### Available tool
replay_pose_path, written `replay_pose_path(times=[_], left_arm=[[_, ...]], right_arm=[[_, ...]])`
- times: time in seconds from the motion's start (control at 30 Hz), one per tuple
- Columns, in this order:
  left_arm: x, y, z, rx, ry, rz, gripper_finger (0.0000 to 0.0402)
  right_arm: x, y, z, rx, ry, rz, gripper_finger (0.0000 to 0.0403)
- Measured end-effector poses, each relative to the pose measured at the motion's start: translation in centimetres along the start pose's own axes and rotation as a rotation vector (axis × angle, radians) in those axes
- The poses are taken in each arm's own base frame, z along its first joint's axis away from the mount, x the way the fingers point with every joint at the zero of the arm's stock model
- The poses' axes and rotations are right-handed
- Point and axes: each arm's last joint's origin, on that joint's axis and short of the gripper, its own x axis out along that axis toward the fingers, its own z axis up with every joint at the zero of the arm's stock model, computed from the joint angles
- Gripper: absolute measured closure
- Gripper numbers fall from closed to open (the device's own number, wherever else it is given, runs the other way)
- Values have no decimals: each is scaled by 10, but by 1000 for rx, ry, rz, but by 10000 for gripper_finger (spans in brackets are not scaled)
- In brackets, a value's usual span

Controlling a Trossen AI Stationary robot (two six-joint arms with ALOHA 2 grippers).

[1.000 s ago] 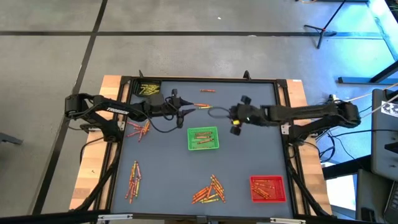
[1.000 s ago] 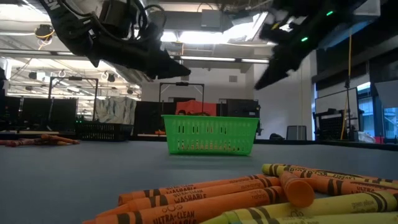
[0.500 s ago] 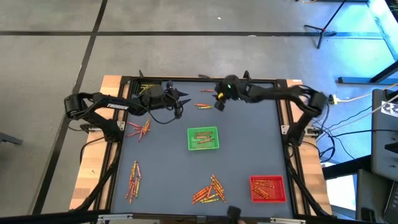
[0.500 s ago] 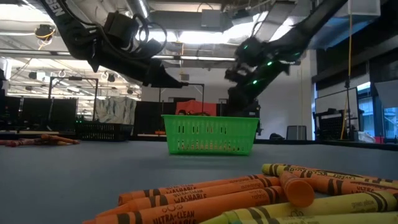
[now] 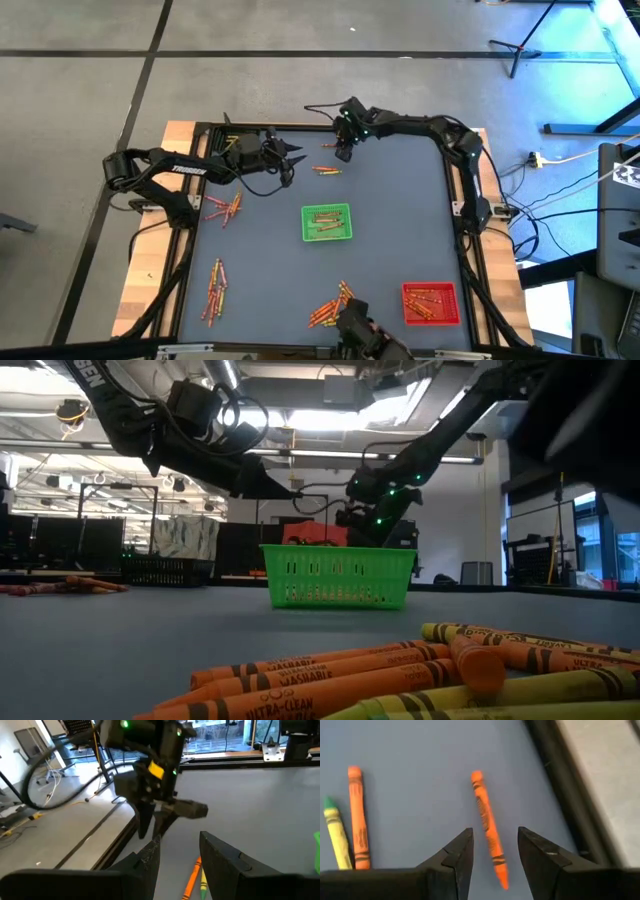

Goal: Sort crayons
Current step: Put the orange crayon into the red bin

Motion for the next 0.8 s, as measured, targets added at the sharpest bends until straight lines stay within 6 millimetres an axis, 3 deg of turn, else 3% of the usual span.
replay_pose_path(times=[0.23, 0.4, 0.5, 0.7, 0.8], left_arm=[[0, -2, 0, -6, 8, -8, 281], [0, -7, 1, -1, -2, -24, 280], [0, -8, 2, 0, -6, -27, 280], [0, -8, 2, 7, -10, -26, 280], [0, -8, 2, 8, -11, -26, 280]], right_arm=[[16, 0, -10, -29, 44, 10, 253], [17, 0, -10, -64, 53, 1, 259], [17, 0, -10, -92, 58, 6, 289], [17, 1, -11, -123, 67, 7, 384], [17, 1, -11, -123, 73, -4, 391]])
